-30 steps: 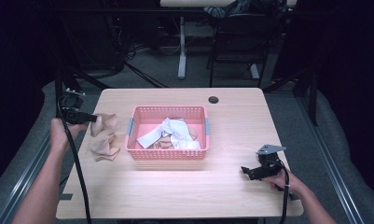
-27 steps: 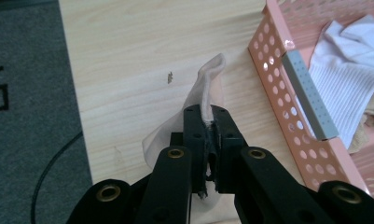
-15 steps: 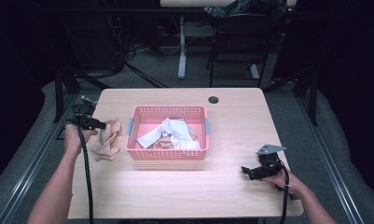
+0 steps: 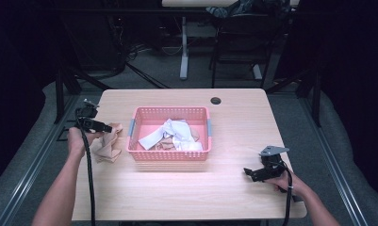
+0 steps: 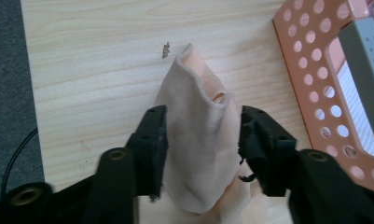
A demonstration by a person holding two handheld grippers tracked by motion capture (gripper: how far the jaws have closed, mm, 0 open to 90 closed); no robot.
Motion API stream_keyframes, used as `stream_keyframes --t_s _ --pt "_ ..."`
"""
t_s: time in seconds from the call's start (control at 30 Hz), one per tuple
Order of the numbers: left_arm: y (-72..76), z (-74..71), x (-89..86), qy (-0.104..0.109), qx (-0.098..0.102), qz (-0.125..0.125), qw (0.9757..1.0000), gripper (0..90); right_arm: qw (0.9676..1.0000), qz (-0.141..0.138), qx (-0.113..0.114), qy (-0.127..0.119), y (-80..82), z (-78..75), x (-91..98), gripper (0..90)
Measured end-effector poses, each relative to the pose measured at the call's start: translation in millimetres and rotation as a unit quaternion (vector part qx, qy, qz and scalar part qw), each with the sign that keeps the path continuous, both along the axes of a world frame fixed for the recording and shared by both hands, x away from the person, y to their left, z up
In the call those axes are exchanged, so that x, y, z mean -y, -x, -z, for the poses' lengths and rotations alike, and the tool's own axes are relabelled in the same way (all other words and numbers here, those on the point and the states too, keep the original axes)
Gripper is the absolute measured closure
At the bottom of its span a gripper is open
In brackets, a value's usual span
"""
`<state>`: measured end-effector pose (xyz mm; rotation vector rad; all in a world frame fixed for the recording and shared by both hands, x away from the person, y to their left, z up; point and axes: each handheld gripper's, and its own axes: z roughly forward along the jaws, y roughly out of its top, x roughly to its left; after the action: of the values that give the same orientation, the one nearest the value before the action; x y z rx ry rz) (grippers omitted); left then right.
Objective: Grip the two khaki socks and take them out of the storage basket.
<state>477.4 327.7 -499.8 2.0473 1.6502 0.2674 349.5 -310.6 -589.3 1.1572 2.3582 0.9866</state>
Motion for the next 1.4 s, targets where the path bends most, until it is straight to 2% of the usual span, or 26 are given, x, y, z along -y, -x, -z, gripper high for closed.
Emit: stream_keyframes --t_s 0.13,0.27,0.43,0.67,0.83,1.1,1.4 --pt "6.6 -7.1 -3.8 0.006 0.012 0.000 0.9999 31.6 1.0000 0.000 0.000 0.000 0.0 0.0 0.0 0.0" --pt "16.9 -16.4 -6.2 0.015 0.029 -0.002 0.9995 22.9 1.0000 0.001 0.001 0.000 0.0 0.1 -0.1 0.0" --pt "31.9 -28.1 -8.9 0.020 0.050 0.001 0.9985 16.4 1.0000 0.001 0.001 0.000 0.1 0.1 -0.2 0.0" --pt "56.7 -35.6 -11.4 0.018 0.069 0.008 0.9974 14.1 1.0000 0.001 0.000 0.000 0.1 0.0 -0.1 0.0" --pt "75.1 -34.1 -12.9 0.024 0.076 0.006 0.9968 11.2 1.0000 0.001 0.001 0.000 0.1 0.0 -0.1 0.0" --pt "101.9 -27.7 -11.8 0.018 0.087 0.008 0.9960 7.5 1.0000 0.002 -0.001 0.001 0.3 -0.1 -0.2 0.0" --pt "129.0 -6.2 -7.5 0.014 0.085 0.005 0.9963 3.3 1.0000 0.002 0.000 0.000 0.2 0.0 -0.2 0.0"
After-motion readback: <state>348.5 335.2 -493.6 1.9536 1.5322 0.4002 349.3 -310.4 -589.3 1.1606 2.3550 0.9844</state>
